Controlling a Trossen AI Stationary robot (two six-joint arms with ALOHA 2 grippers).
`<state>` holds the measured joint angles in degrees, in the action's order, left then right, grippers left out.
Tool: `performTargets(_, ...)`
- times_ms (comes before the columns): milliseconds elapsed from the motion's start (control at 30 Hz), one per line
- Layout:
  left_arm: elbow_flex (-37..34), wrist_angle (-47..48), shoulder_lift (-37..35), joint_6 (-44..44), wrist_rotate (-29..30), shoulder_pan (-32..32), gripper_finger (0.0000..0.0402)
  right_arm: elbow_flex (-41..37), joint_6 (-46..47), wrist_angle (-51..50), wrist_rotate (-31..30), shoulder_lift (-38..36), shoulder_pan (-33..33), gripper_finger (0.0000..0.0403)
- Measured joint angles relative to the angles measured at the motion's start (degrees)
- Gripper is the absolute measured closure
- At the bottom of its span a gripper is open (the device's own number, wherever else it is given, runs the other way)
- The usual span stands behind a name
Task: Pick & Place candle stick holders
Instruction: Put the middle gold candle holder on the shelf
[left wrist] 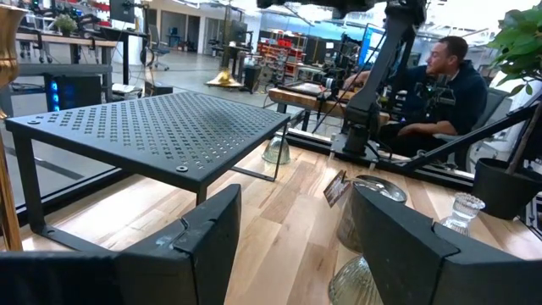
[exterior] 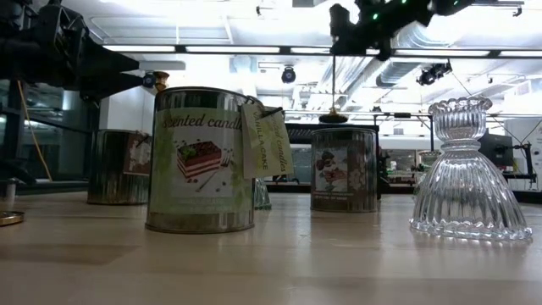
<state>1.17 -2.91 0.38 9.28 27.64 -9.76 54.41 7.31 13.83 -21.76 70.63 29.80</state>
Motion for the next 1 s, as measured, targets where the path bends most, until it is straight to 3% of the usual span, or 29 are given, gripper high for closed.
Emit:
performTargets(500,0.0,0.0,0.0,0.0,0.0,0.0,0.0183,0.0,-3.0,5.4,2.4,5.6,7.4,0.0399)
performTargets(1000,0.0,0.0,0.0,0.0,0.0,0.0,0.0183,0.1,-2.8,8.5,2.2,8.6,7.9,0.0399)
